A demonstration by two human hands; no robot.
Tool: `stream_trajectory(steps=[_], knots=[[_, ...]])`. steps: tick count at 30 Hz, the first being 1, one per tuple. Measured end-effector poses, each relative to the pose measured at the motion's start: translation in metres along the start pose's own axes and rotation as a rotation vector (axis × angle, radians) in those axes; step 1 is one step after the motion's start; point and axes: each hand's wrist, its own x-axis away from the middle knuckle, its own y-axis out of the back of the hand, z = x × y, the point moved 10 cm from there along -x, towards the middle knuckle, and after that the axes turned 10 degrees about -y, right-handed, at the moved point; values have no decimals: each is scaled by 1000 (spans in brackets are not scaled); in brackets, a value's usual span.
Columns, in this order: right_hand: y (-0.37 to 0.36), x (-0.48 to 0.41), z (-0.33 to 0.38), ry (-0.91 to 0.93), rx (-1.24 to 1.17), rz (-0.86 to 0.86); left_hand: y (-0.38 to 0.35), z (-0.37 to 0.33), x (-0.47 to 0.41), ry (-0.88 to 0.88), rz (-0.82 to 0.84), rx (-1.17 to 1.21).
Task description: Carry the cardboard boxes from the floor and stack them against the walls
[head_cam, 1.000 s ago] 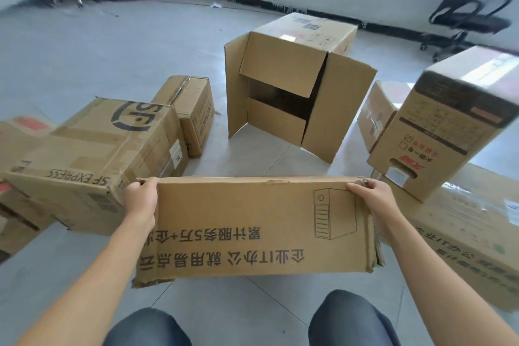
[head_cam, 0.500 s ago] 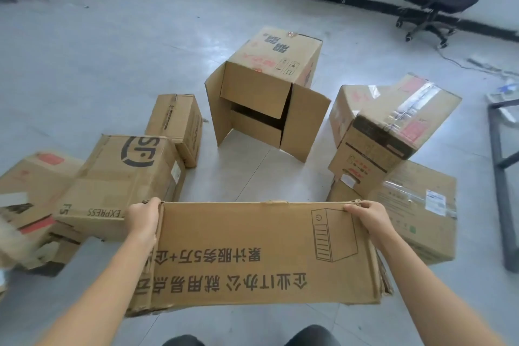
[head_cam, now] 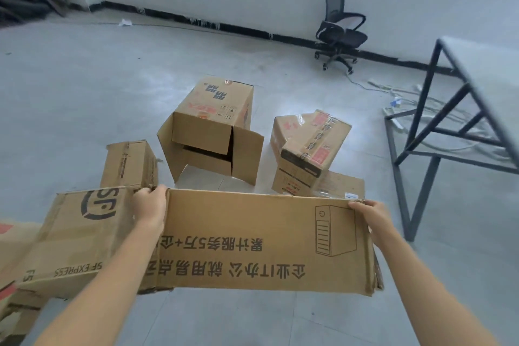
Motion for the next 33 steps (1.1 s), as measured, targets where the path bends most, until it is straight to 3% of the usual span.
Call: stream_trajectory(steps=[8,17,25,33], knots=[[53,53,8,6,-167,-266,-64,-62,-24,-63,288,60],[77,153,-79,-194,-510,-605,-148,-128,-13,-240,692,22],[112,309,-193,-316,-733,-970,-205,-144,117,-389,1068,20],[155,452,-278,-365,-915,-1199,-213,-150,297,-515,1401,-64]])
